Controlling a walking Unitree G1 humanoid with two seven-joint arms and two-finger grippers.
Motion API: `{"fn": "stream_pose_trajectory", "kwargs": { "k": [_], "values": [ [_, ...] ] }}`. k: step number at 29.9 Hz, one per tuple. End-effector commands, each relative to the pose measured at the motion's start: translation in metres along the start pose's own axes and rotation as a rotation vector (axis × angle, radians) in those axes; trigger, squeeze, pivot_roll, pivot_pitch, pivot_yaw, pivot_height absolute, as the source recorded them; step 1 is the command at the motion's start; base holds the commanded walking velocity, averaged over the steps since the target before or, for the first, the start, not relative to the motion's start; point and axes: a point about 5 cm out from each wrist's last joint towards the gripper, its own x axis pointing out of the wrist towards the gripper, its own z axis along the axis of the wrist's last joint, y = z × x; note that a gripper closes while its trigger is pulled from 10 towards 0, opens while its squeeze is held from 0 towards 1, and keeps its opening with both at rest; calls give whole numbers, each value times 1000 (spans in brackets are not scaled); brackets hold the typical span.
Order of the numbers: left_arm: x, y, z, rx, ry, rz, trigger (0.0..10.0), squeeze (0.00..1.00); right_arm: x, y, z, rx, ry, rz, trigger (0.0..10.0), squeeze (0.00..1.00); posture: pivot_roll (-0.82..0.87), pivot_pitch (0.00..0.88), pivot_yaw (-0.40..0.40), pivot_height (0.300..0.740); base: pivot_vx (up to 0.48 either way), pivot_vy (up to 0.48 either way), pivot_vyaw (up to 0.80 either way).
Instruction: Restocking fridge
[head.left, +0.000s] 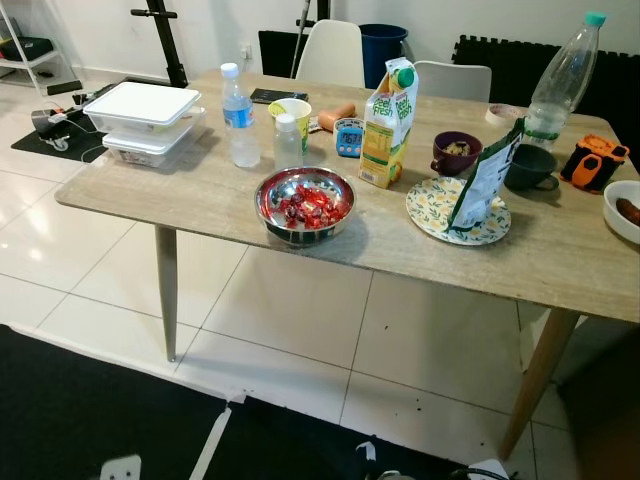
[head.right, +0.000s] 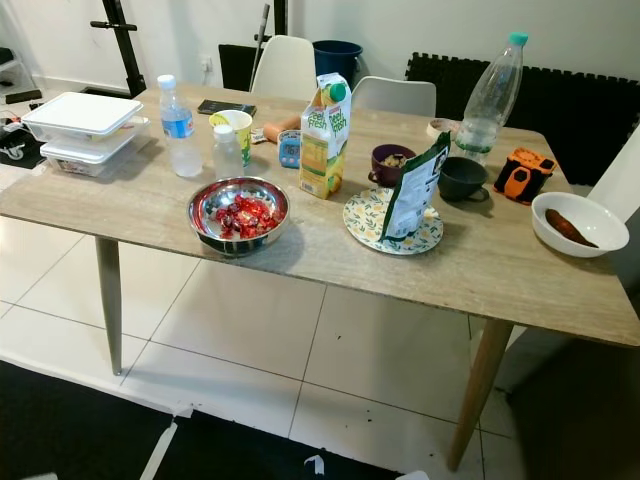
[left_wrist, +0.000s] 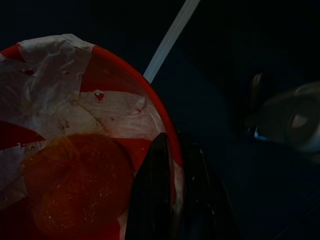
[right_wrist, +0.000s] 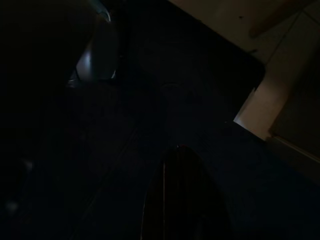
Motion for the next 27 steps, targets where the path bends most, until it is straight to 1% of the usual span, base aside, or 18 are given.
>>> {"fn": "stream_pose_trajectory", "kwargs": {
  "k": [1, 6, 16, 27],
  "values": [
    [-1, -10, -13, 38, 37, -26, 10000, 0, -1, -2, -5, -8, 14, -4, 10000, 0, -68, 120, -10, 740, 0, 0, 0],
    [-1, -13, -14, 69, 35, -44, 10000, 0, -1, -1, -5, -13, 17, -3, 10000, 0, -59, 119, -10, 740, 0, 0, 0],
    [0, -14, -10, 85, 23, -51, 10000, 0, 0, 3, -3, -15, 13, 3, 10000, 0, -53, 117, -8, 740, 0, 0, 0],
    [-1, -24, -14, 109, 30, -78, 10000, 0, 0, 2, -2, -24, 13, 0, 10000, 0, -56, 117, -10, 740, 0, 0, 0]
  ]
}}
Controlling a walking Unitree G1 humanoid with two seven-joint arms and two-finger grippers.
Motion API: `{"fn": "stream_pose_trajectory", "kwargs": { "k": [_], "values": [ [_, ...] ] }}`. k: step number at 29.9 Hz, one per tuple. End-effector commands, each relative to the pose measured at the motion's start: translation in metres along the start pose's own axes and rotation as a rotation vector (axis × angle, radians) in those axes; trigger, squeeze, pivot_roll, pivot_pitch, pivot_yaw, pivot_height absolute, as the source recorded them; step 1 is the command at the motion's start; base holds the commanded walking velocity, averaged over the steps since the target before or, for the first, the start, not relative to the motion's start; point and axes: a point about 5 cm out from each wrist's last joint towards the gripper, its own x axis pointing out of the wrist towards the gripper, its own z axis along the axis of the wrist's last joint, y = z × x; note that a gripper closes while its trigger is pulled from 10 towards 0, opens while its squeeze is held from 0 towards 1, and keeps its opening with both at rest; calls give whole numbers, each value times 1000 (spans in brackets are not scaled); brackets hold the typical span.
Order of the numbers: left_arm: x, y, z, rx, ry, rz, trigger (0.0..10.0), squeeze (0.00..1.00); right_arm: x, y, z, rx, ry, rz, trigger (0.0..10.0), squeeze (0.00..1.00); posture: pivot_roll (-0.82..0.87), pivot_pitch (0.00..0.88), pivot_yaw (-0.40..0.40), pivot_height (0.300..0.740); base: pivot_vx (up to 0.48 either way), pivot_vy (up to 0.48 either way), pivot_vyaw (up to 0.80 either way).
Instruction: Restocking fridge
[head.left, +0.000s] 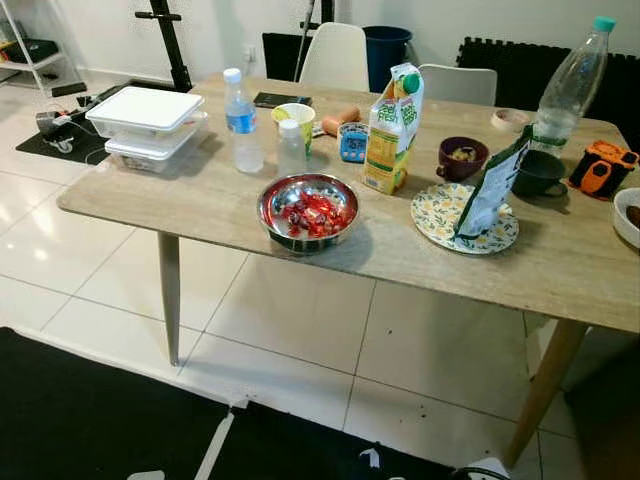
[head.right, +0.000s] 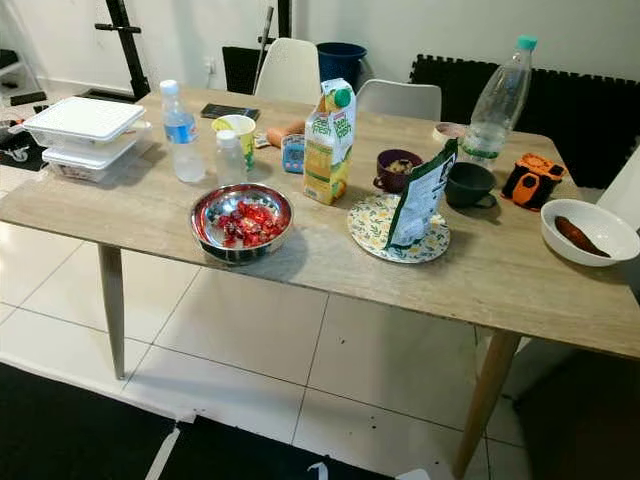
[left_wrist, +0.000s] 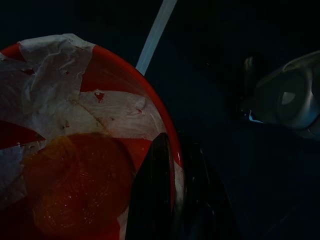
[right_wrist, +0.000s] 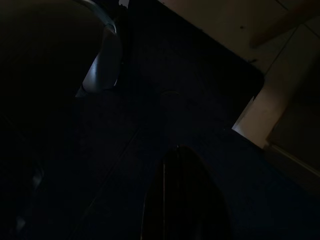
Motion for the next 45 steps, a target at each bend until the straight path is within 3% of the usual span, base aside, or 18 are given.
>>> {"fn": "stream_pose_trajectory", "kwargs": {
  "k": [1, 17, 29, 38, 45],
  "values": [
    [0, -7, -8, 16, 16, -17, 10000, 0, -1, 1, -5, -3, 18, -1, 10000, 0, -55, 119, -10, 740, 0, 0, 0],
    [0, -6, -6, 24, 14, -14, 10000, 0, -3, -19, -5, 38, 13, -65, 10000, 0, -37, 109, -14, 740, 0, 0, 0],
    [0, -7, -3, 32, 4, -18, 10000, 0, 0, -30, 33, 19, -74, -91, 10000, 0, -42, 93, -19, 740, 0, 0, 0],
    [1, -12, 1, 34, -8, -25, 10000, 0, 1, -28, 35, -9, -74, -79, 10000, 0, -32, 79, -29, 740, 0, 0, 0],
    [1, -7, 3, 93, -10, -31, 10000, 0, 0, -36, 41, 26, -91, -109, 10000, 0, -39, 75, -16, 740, 0, 0, 0]
  ]
}}
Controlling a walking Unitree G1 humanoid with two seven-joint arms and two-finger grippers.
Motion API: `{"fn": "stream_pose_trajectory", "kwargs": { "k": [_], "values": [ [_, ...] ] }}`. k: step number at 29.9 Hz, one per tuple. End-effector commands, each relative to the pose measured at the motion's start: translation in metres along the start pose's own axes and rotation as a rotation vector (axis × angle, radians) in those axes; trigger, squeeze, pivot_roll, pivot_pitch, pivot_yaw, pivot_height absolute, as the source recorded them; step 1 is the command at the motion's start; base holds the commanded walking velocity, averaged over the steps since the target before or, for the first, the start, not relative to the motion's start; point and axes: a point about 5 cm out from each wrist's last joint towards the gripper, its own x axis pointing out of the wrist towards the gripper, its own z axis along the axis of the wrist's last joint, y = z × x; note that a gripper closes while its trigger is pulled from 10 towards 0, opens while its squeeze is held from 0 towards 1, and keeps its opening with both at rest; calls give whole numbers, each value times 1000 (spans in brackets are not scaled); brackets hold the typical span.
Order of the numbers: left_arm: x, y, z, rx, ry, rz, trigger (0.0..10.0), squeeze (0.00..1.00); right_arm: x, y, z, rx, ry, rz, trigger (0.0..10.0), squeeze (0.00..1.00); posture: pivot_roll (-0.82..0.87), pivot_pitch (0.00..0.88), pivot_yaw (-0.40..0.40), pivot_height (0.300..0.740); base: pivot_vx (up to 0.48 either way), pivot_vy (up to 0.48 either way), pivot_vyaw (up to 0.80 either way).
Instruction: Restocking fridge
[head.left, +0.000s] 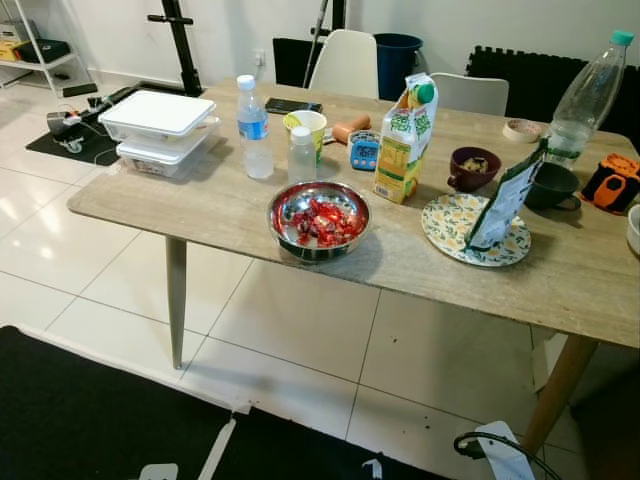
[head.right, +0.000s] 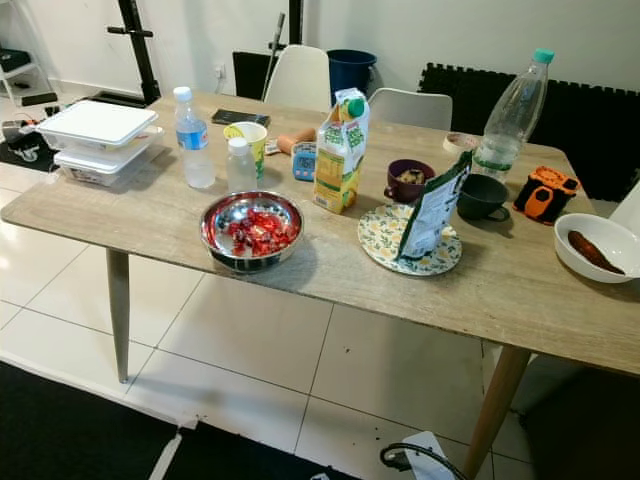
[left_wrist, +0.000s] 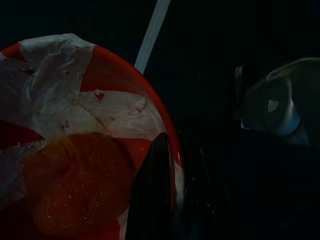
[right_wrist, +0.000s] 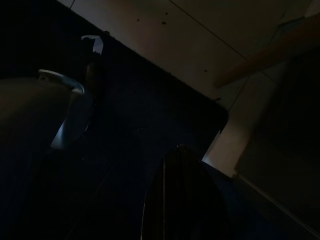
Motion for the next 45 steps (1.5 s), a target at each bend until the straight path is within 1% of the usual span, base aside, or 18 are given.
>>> {"fn": "stream_pose_trajectory", "kwargs": {
  "k": [1, 4, 7, 9, 10, 13, 14, 16, 19, 22, 25, 29, 33, 45],
  "values": [
    [-1, 6, -2, 33, 10, 6, 10000, 0, 0, -11, 9, 30, -18, -35, 10000, 0, -44, 76, -6, 740, 0, 0, 0],
    [-1, 6, -2, 33, 10, 6, 10000, 0, 0, -11, 9, 30, -18, -35, 10000, 0, -44, 76, -6, 740, 0, 0, 0],
    [-1, 8, 0, 28, 8, 12, 10000, 0, 2, -12, 19, 47, -42, -34, 10000, 0, -29, 71, -20, 740, 0, 0, 0],
    [-1, 8, 0, 28, 8, 12, 10000, 0, 2, -12, 19, 47, -42, -34, 10000, 0, -29, 71, -20, 740, 0, 0, 0],
    [0, 6, 1, 21, 4, 9, 10000, 0, 2, -10, 22, 29, -46, -25, 10000, 0, -14, 68, -32, 740, 0, 0, 0],
    [1, -13, 1, 33, 6, -43, 10000, 0, 3, 0, 24, 27, -41, 2, 10000, 0, -27, 62, -38, 740, 0, 0, 0],
    [1, -20, 1, 37, 9, -58, 10000, 0, 4, 6, 24, 26, -40, 18, 10000, 0, -37, 71, -41, 740, 0, 0, 0],
    [2, -25, 1, 39, 10, -70, 10000, 0, 4, 13, 25, 20, -41, 35, 10000, 0, -39, 74, -41, 740, 0, 0, 0],
    [2, -27, 2, 51, 7, -78, 10000, 0, 4, 16, 24, 14, -42, 44, 10000, 0, -42, 77, -46, 740, 0, 0, 0],
    [2, -36, 6, 68, -7, -101, 10000, 0, 4, 24, 23, 0, -41, 63, 10000, 0, -42, 79, -39, 740, 0, 0, 0],
    [2, -41, 4, 97, -1, -126, 10000, 0, 4, 23, 22, -4, -37, 59, 10000, 0, -42, 79, -27, 740, 0, 0, 0],
    [1, -44, 0, 144, 14, -147, 10000, 0, 4, 18, 18, 20, -26, 39, 10000, 0, -35, 81, -27, 740, 0, 0, 0],
    [1, -44, 0, 154, 12, -149, 10000, 0, 3, 17, 13, 25, -13, 37, 10000, 0, -28, 82, -30, 740, 0, 0, 0],
    [1, -43, -5, 191, 23, -163, 10000, 0, 3, 18, 12, 21, -9, 39, 10000, 0, -30, 80, -34, 740, 0, 0, 0]
  ]
}}
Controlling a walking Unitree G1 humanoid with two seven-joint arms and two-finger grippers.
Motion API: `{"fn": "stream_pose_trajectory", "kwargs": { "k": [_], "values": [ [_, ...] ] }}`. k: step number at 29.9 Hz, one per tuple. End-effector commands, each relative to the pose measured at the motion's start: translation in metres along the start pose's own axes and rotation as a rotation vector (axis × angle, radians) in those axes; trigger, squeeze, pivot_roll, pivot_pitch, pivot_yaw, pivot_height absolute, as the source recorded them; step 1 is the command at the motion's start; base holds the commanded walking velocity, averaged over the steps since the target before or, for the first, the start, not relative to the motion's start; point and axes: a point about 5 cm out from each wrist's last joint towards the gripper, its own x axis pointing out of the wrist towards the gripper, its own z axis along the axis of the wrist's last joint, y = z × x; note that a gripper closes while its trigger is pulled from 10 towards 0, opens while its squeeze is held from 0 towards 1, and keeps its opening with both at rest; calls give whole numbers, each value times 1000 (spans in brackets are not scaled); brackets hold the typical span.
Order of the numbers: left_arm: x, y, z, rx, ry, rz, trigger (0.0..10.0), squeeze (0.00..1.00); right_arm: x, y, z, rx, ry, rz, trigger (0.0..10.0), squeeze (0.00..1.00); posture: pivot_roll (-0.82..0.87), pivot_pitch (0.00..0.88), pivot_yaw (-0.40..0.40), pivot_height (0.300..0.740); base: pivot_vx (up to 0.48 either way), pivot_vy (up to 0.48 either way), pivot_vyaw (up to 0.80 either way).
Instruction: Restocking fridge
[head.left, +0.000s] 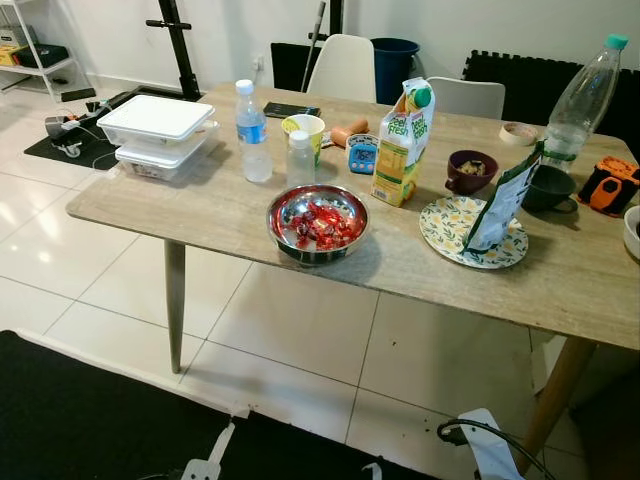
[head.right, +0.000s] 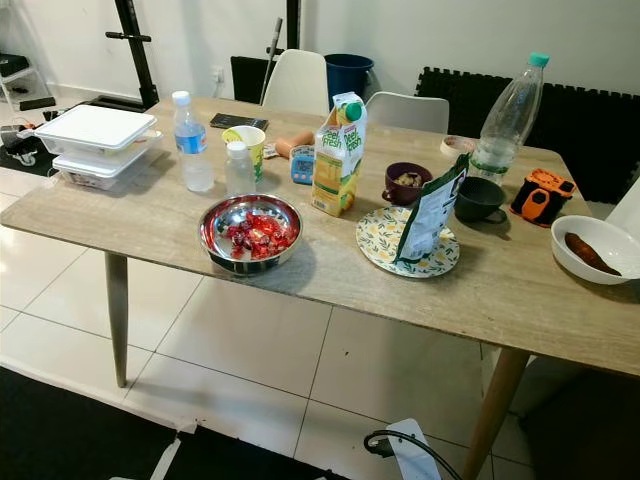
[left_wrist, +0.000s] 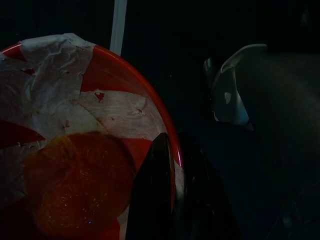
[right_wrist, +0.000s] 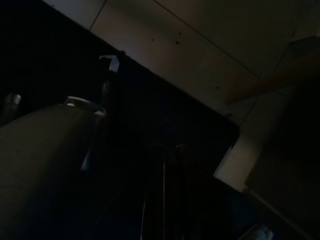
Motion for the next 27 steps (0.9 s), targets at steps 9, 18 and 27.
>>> {"fn": "stream_pose_trajectory", "kwargs": {
  "k": [9, 18, 27],
  "values": [
    [0, -11, -7, 37, 23, -41, 10000, 0, -2, -2, -10, 11, 29, -7, 10000, 0, -35, 74, -29, 740, 0, 0, 0],
    [1, -12, -4, 40, 15, -43, 10000, 0, -2, -4, -12, 16, 35, -15, 10000, 0, -39, 79, -29, 740, 0, 0, 0],
    [1, -15, -5, 40, 20, -48, 10000, 0, -3, -6, -14, 15, 40, -19, 10000, 0, -38, 84, -32, 740, 0, 0, 0]
  ]
}}
